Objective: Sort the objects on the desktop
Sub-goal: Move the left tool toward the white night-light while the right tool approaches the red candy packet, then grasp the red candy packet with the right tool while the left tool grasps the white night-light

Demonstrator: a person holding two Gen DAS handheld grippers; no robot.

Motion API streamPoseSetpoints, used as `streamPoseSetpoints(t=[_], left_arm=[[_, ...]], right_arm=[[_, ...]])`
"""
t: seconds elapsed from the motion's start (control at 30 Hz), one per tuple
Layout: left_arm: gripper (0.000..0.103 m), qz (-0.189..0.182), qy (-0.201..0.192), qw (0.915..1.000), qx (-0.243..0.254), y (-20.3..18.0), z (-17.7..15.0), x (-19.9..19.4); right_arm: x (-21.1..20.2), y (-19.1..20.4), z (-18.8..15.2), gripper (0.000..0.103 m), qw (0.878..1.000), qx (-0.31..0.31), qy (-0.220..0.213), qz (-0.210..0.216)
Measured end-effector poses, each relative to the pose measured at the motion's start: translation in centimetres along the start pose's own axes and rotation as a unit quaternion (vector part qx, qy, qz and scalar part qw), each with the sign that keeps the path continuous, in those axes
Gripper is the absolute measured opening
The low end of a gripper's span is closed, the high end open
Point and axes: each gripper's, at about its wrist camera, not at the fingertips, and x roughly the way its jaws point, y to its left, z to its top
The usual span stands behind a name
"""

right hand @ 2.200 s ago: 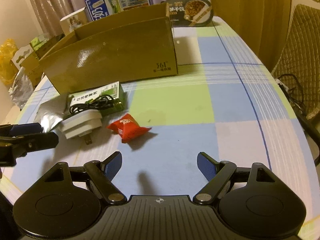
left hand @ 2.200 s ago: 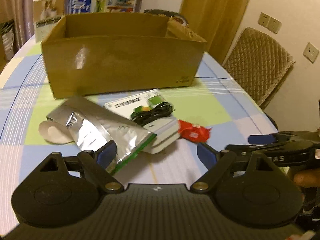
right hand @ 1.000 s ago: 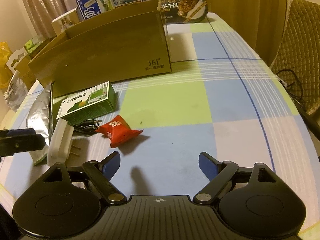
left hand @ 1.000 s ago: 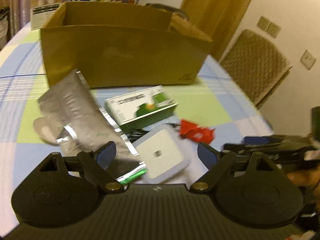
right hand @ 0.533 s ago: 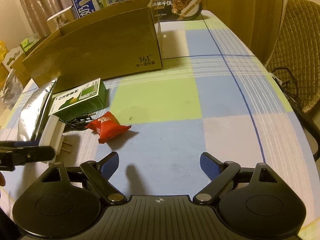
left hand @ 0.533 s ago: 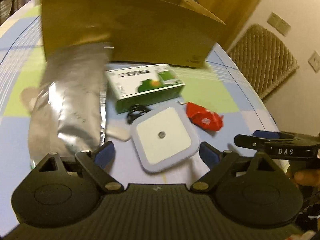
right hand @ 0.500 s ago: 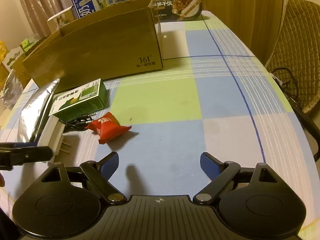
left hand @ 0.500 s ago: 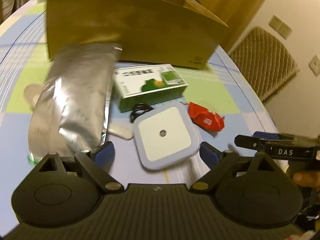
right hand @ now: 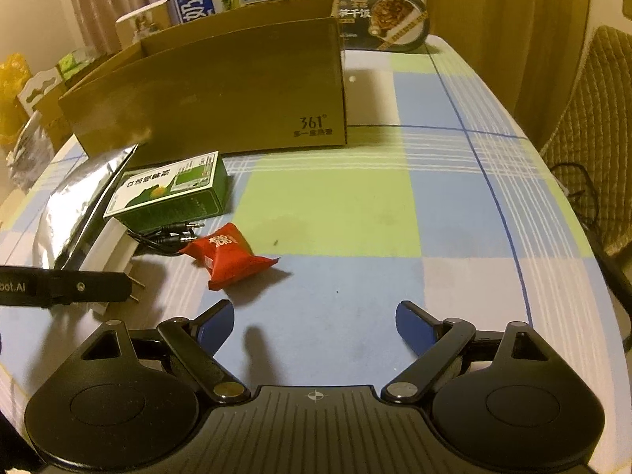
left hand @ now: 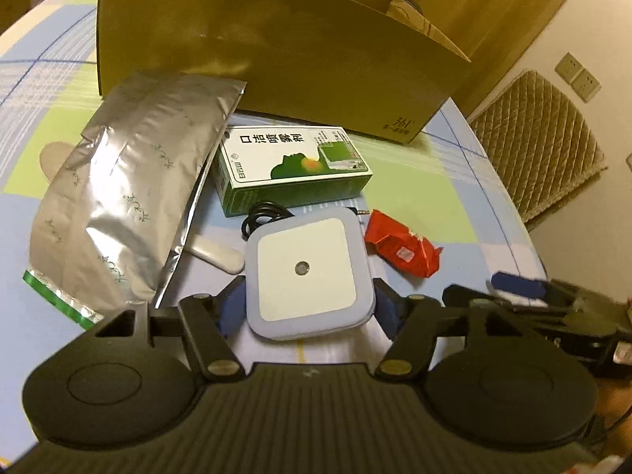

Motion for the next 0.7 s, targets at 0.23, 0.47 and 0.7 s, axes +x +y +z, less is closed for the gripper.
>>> streamPoseSetpoints(t=[0.23, 0.47, 0.7], left_arm=[[0.061, 0.039, 0.004, 0.9909, 0.129, -2.3, -1.5, -1.1], [0.061, 0.026, 0.006, 0.9931, 0.114, -1.5, -1.9, -1.4], [0.062, 0.018, 0.003, 0.9951, 0.097, -1.1, -1.6, -1.5]], right_arm=[[1.1, 2.0, 1.1, 0.086, 0.996, -0.090, -0.009, 0.021], [3.9, 4.6, 2.7, 0.074, 0.979, -0.188, 0.015, 0.070], [5.2, 4.9, 3.3, 0.048, 0.977, -0.192, 0.015, 0.093]])
